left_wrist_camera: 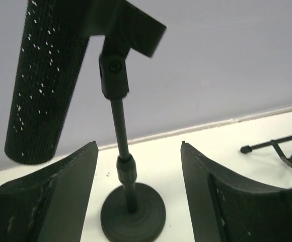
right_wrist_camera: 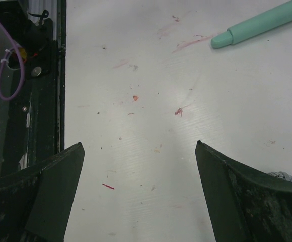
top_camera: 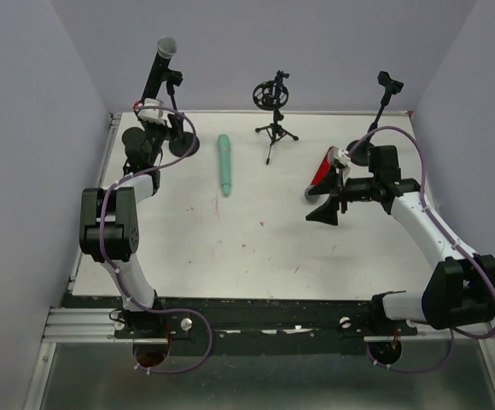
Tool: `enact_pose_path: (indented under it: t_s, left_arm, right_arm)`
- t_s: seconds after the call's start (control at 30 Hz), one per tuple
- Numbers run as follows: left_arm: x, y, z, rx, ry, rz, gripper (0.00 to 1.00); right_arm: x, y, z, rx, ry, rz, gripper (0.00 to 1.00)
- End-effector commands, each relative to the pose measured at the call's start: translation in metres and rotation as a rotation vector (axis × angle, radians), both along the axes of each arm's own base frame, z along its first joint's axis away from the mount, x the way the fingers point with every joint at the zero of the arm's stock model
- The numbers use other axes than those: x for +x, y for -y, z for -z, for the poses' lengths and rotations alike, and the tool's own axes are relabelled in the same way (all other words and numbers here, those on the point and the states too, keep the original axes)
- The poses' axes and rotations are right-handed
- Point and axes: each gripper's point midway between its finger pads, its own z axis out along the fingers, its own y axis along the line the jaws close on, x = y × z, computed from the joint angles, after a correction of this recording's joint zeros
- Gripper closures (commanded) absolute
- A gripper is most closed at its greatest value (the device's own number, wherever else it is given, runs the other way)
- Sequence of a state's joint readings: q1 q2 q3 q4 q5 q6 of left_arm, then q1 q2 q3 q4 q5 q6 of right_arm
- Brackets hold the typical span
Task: Attach the microphones to the stand
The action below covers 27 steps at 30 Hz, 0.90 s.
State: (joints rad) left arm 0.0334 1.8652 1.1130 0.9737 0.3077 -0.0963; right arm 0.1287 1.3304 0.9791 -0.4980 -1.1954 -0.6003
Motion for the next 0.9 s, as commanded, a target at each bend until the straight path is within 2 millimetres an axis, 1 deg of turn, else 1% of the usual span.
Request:
enact_pose_path:
  t_s: [0.0, 0.1, 0.13, 0.2, 0.23, 0.27, 0.33, 0.4, 0.43, 0.47, 0.5, 0.53, 0.57, 0.6, 0.67, 0.73, 0.8, 0.87]
  left_arm:
    - [-0.035, 0.012, -0.005, -0.033, -0.005, 0.077, 0.23]
    - [-0.06, 0.016, 0.0, -0.051, -0.039, 0.099, 0.16]
    - [-0.073, 0.016, -0.003, -0.054, -0.016, 0.087, 0.08]
    - [-0.092, 0.019, -0.004, -0.085, -0.055, 0.098, 0.07]
    - [-0.1, 0.021, -0.009, -0.08, -0.06, 0.106, 0.07]
    - [-0.106, 0.022, -0.008, -0.094, -0.089, 0.111, 0.07]
    - [-0.119, 0.025, -0.012, -0.137, -0.141, 0.119, 0.07]
    - [-0.131, 0.032, -0.02, -0.208, -0.204, 0.151, 0.07]
    - [-0.136, 0.036, -0.021, -0.25, -0.266, 0.162, 0.07]
    - [-0.14, 0.039, -0.032, -0.278, -0.287, 0.183, 0.07]
    - [-0.147, 0.044, -0.036, -0.305, -0.338, 0.206, 0.04]
    - [-0.156, 0.05, -0.045, -0.311, -0.358, 0.239, 0.02]
    - [-0.165, 0.054, -0.051, -0.321, -0.381, 0.257, 0.02]
    - [-0.175, 0.055, -0.06, -0.318, -0.381, 0.263, 0.02]
    - [-0.197, 0.054, -0.073, -0.309, -0.361, 0.261, 0.02]
    - [-0.219, 0.055, -0.081, -0.297, -0.331, 0.264, 0.02]
    - [-0.24, 0.057, -0.082, -0.292, -0.317, 0.27, 0.02]
    - [-0.256, 0.061, -0.073, -0.285, -0.33, 0.294, 0.02]
  right_arm:
    - [0.001, 0.002, -0.009, -0.002, 0.057, 0.006, 0.0]
    - [0.002, 0.003, -0.009, -0.013, 0.071, 0.016, 0.0]
    - [0.001, 0.004, -0.009, -0.014, 0.074, 0.016, 0.0]
    - [0.001, 0.004, -0.013, -0.011, 0.089, 0.017, 0.0]
    - [0.001, 0.003, -0.013, -0.009, 0.088, 0.018, 0.0]
    - [0.0, 0.003, -0.014, -0.007, 0.091, 0.02, 0.0]
    - [0.0, 0.004, -0.016, -0.002, 0.093, 0.024, 0.0]
    - [0.001, 0.005, -0.019, 0.003, 0.095, 0.033, 0.01]
    - [0.002, 0.006, -0.02, 0.005, 0.099, 0.038, 0.0]
    - [0.004, 0.008, -0.023, 0.004, 0.104, 0.049, 0.0]
    - [0.005, 0.011, -0.025, 0.003, 0.108, 0.062, 0.01]
    - [0.008, 0.014, -0.029, 0.005, 0.116, 0.076, 0.0]
    - [0.012, 0.02, -0.032, 0.004, 0.124, 0.099, 0.0]
    - [0.015, 0.023, -0.037, 0.002, 0.127, 0.123, 0.0]
    - [0.024, 0.031, -0.052, -0.008, 0.134, 0.194, 0.0]
    - [0.033, 0.036, -0.07, -0.016, 0.158, 0.272, 0.0]
    - [0.04, 0.042, -0.091, -0.019, 0.19, 0.342, 0.0]
    - [0.052, 0.049, -0.113, -0.027, 0.182, 0.431, 0.0]
